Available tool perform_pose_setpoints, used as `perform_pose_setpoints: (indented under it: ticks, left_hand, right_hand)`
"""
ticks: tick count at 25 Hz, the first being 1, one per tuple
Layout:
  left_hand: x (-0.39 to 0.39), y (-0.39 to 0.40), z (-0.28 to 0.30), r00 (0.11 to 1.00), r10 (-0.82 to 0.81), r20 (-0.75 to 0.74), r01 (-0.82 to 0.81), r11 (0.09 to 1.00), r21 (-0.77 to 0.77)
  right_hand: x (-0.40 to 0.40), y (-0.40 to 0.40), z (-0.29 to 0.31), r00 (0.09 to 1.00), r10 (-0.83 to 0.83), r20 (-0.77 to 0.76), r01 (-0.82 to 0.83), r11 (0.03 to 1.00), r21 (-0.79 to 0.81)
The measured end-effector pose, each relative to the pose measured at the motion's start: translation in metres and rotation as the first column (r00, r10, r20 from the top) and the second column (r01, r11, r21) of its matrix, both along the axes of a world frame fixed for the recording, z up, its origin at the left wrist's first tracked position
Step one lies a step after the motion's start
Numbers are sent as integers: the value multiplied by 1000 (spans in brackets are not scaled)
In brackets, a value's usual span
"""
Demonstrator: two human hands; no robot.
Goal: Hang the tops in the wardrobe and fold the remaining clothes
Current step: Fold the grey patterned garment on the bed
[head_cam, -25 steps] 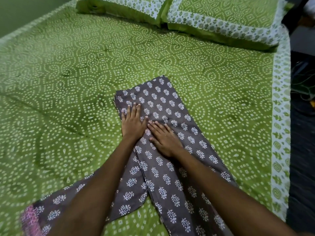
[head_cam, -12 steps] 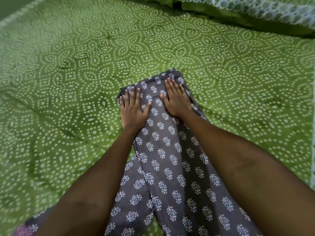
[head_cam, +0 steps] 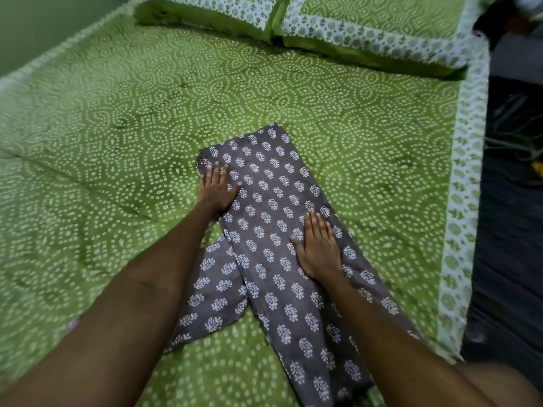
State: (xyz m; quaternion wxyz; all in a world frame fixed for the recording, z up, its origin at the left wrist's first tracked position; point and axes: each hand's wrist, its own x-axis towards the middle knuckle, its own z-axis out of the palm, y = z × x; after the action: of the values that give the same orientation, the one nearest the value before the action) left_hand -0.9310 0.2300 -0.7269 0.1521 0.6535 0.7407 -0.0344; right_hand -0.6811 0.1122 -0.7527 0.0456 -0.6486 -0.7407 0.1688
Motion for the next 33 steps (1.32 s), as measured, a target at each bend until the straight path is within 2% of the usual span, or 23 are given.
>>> perform_pose_setpoints:
  ticks: [3,5,8,11,13,15,17,18,20,22,23,25,27,29,30,32,33]
  left_hand:
    - [-14,-64,2,998,-20,63,19,1000,17]
    - [-35,-122,4,996,-23,84,16,996,93]
    - [-59,-208,1,999,-42,19,37,978,207]
    - [-74,-263,1,988,154,3,-150,959,239]
    - [-84,-293,9,921,388,-13,-374,895,245]
    - [-93,-318,20,771,637,-11,-616,750,243]
    - [-98,-334,30,637,771,-7,-760,630,159]
    - [-101,-337,29,616,788,-1,-782,612,120]
    - [-106,-339,29,606,783,144,-795,604,60]
    - [-110,-337,35,553,750,362,-803,595,-7]
    - [-108,-336,43,520,743,421,-813,582,-24]
    - [-101,-328,62,462,695,550,-837,547,13]
    - [-75,-311,91,452,549,703,-834,539,116]
    - [-25,-288,123,504,381,775,-782,582,222]
    - [6,-274,136,515,292,806,-739,627,245]
    - [70,-245,151,476,125,871,-612,758,226]
    - [101,-235,157,437,67,897,-515,837,188]
  right_hand:
    - [23,-36,1,999,-53,4,53,998,28]
    - [29,-54,4,996,-81,24,80,996,33]
    - [32,-78,4,992,-110,61,106,992,69]
    - [39,-97,2,992,-112,63,104,989,108]
    - [44,-109,1,994,-102,51,94,985,142]
    - [48,-121,0,995,-82,62,71,984,163]
    - [51,-134,-1,996,-79,47,69,981,184]
    - [52,-139,-2,996,-80,41,71,978,195]
    - [55,-145,-3,996,-84,39,75,975,210]
    - [57,-149,-5,996,-87,37,76,972,223]
    - [58,-151,-5,996,-86,33,76,970,232]
    - [59,-153,-4,997,-79,-13,80,970,231]
    - [60,-159,0,986,-66,-153,98,972,215]
    - [53,-163,16,899,-37,-436,109,984,140]
    - [43,-163,27,799,-49,-599,92,995,41]
    - [16,-151,52,487,-194,-851,21,977,-211]
    - [4,-141,64,305,-295,-906,3,951,-309]
